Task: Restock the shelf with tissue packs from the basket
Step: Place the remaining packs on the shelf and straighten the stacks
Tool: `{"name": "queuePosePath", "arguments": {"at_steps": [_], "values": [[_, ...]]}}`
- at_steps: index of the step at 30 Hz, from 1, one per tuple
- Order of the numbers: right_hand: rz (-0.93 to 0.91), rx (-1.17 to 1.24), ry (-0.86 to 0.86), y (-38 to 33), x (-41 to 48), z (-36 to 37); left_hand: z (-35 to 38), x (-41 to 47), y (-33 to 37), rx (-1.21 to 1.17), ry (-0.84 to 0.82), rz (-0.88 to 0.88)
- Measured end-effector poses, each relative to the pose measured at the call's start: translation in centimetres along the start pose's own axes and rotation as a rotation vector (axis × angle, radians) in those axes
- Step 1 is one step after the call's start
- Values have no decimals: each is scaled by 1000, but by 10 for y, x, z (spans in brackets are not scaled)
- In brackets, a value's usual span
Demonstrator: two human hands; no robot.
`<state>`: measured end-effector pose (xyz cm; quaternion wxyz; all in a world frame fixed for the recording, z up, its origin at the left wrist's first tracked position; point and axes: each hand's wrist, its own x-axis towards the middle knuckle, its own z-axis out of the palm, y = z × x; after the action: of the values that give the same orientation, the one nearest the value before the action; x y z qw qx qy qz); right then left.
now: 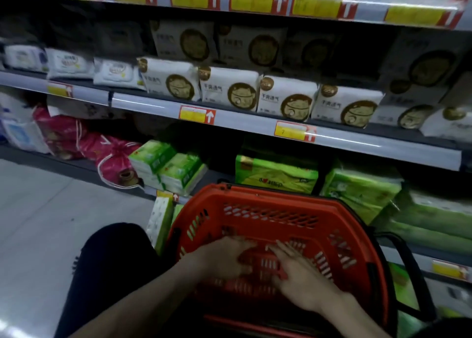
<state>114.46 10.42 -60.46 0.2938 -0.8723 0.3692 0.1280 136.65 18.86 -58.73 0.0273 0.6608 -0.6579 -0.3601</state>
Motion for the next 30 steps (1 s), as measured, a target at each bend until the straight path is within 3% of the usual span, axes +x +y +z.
{"name": "queuePosePath", "arguments": {"at_steps": [6, 13, 19, 24, 27, 30], "values": [[28, -14, 12, 7, 5, 7, -1, 17, -36, -74, 133, -156], [-36, -57, 97, -12, 5, 9, 5, 7, -27, -88, 204, -13], [-115, -60, 130, -40, 11, -2, -65, -45, -50, -188, 445, -23], [-211, -70, 173, -79, 38, -4, -128, -63, -120, -186, 623, -230], [-298, -80, 185, -111, 62, -2, -133, -65, -181, -277, 602, -407], [-377, -118, 179, -150, 91, -2, -108, -64, -233, -405, 460, -617]]}}
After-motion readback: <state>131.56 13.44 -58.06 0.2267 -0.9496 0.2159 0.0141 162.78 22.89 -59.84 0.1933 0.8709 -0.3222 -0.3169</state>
